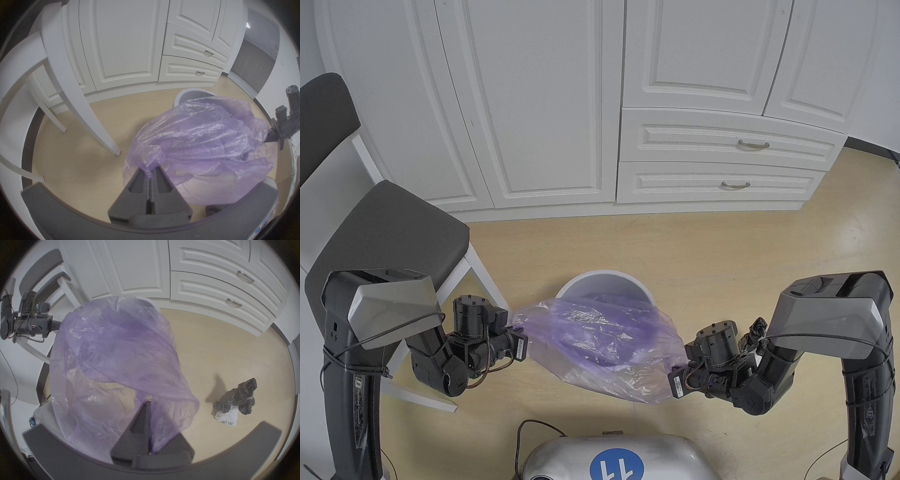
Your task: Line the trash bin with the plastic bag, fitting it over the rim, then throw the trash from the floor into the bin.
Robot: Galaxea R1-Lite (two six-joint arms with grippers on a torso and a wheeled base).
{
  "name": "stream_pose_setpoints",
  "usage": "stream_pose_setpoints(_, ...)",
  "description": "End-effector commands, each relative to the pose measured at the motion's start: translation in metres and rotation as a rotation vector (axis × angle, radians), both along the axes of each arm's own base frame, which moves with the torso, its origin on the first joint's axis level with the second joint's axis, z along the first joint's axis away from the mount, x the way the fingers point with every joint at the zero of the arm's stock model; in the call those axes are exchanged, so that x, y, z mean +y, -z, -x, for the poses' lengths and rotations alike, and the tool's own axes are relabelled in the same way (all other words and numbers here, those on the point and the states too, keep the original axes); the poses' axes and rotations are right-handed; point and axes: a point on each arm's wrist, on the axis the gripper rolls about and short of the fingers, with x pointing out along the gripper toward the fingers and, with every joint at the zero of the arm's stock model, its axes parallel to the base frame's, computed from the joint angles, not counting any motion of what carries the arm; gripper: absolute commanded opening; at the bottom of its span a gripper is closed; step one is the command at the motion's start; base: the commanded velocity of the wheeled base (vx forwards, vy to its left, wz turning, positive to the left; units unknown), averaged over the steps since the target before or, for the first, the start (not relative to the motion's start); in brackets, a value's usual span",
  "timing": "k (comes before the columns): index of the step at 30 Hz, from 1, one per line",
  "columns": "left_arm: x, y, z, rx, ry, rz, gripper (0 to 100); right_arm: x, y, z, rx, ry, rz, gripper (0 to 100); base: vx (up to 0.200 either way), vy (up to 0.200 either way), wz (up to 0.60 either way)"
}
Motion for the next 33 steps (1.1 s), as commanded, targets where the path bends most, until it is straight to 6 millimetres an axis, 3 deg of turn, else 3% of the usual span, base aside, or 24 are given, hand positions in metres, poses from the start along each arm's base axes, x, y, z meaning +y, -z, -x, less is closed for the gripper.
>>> stream_pose_setpoints(1,0.001,0.009,-0.012,-0.020,-0.037,-0.002,0,0.007,0.007,-0.009,-0.010,0.020,-0.024,0,0.000,0.000,0.00)
stream_pose_setpoints(11,-0.006,-0.016,-0.042,-0.143,-0.176,0.155,0,0.021,0.002,-0.039,-0.062,0.153,-0.225,0,0.000,0.000,0.00)
stream_pose_setpoints(15,-0.015,-0.016,-0.037,-0.169,-0.151,0.164,0,0.020,0.008,-0.040,-0.055,0.159,-0.221,0,0.000,0.000,0.00)
stream_pose_setpoints(25,-0.012,-0.006,-0.024,-0.138,-0.110,0.090,0,0.015,0.014,-0.033,-0.039,0.131,-0.162,0,0.000,0.000,0.00)
stream_pose_setpoints(26,-0.013,-0.011,-0.024,-0.159,-0.106,0.103,0,0.014,0.011,-0.032,-0.048,0.129,-0.167,100,0.000,0.000,0.00)
stream_pose_setpoints(33,-0.019,-0.036,-0.017,-0.227,-0.088,0.131,0,-0.016,-0.031,-0.009,-0.106,-0.005,-0.165,100,0.000,0.000,0.00)
